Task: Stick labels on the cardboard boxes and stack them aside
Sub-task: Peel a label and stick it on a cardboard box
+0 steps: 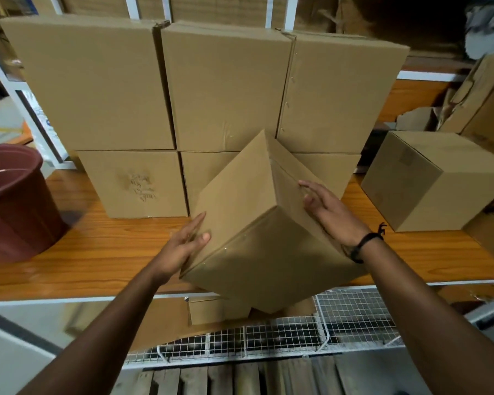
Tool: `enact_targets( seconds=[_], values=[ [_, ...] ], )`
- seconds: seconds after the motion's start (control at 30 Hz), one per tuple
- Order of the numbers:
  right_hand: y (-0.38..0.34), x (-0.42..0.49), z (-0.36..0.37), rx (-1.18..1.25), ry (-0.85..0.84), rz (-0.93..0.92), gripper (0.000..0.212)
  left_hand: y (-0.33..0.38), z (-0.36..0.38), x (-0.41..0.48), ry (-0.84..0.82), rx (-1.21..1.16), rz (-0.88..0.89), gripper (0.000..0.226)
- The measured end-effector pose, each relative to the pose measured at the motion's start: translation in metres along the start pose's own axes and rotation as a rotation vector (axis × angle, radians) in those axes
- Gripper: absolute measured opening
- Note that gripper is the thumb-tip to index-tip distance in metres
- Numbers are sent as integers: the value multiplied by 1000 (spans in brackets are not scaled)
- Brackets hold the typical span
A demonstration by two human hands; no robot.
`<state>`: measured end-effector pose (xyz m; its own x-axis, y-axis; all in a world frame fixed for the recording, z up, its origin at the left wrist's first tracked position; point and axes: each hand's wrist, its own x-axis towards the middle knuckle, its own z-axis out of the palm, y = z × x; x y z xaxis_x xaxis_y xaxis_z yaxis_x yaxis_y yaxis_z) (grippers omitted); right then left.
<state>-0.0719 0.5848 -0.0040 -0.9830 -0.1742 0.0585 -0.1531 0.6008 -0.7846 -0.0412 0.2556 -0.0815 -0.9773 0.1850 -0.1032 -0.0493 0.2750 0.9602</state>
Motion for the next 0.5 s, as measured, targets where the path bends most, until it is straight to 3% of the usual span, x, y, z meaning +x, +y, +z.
enact_targets(
  seconds=[0.23,0.3,0.37,0.5],
  values=[
    [-42,19,-20,96,-46,-65,113,28,9,8,33,-101,14,114],
    [-37,21,-31,170,-66,-38,105,42,3,12,124,-116,29,117],
    [-28,20,-41,315,-98,15,94,55,-7,16,191,-103,51,103],
    [-9,15,-40,421,-144,57,76,66,-16,21,166,-24,60,82]
  ],
)
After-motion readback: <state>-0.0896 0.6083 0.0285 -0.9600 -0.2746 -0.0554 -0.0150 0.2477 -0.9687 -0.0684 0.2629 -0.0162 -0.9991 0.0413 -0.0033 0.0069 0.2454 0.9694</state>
